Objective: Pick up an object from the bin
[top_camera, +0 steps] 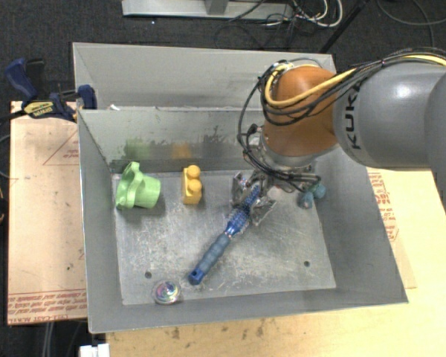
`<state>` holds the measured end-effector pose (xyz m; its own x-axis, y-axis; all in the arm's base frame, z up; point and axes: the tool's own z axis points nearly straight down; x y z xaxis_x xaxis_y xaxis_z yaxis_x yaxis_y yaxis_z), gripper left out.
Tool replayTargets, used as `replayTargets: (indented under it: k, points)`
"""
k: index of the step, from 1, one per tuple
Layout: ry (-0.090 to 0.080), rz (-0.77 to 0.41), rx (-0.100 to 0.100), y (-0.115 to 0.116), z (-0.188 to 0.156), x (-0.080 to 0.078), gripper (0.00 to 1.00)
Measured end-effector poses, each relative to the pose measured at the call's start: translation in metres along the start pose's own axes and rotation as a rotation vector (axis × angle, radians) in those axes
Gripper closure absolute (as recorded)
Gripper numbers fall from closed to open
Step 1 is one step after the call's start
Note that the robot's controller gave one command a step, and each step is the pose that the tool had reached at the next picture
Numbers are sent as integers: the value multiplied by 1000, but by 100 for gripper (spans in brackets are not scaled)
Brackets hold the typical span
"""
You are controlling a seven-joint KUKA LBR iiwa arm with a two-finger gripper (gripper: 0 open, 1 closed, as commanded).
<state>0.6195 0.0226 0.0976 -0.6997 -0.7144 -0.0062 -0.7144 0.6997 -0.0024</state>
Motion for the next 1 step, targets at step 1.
replayTargets:
  k: [1]
  points:
    - [-2,5,5,-5,-139,5,100]
